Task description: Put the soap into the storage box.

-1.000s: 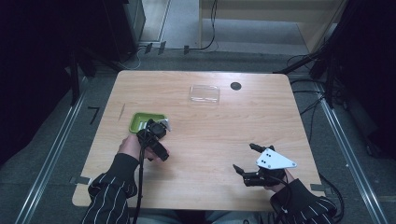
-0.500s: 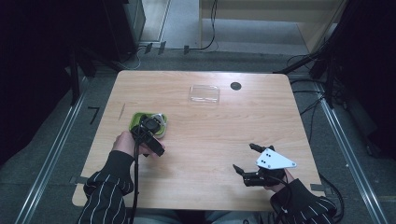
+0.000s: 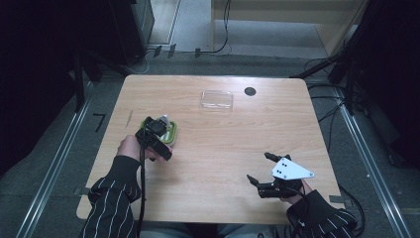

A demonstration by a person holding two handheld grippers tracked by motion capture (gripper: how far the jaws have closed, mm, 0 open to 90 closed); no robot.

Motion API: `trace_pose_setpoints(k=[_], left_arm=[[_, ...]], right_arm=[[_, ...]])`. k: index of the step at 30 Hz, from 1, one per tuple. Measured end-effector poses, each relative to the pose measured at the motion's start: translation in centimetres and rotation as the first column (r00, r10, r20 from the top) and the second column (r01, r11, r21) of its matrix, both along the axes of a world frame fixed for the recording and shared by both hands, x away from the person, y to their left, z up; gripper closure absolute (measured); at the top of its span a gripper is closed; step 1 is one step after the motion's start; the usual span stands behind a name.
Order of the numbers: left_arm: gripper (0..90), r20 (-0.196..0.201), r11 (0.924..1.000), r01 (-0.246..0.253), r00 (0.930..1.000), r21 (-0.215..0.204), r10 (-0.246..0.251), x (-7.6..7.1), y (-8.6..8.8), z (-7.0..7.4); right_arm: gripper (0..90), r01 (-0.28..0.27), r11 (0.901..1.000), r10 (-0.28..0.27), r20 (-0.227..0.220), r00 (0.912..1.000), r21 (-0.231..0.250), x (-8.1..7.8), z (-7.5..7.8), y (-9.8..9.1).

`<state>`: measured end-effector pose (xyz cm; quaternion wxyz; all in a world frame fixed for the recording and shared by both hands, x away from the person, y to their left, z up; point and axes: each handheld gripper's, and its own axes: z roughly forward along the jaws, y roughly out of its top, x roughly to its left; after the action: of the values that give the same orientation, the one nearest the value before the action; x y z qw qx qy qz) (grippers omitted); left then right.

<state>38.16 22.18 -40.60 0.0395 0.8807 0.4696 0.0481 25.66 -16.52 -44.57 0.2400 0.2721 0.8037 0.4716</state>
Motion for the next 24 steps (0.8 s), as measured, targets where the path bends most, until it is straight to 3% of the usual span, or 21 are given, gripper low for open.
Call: trace_pose_setpoints(k=[24], left_arm=[[13.8, 0.022, 0.9989, -0.046, 0.9987, -0.009, 0.046, 2.8, 0.7, 0.1]], right_arm=[[13.8, 0.003, 1.0000, -0.003, 0.001, 1.0000, 0.001, 0.0, 0.0, 0.0]])
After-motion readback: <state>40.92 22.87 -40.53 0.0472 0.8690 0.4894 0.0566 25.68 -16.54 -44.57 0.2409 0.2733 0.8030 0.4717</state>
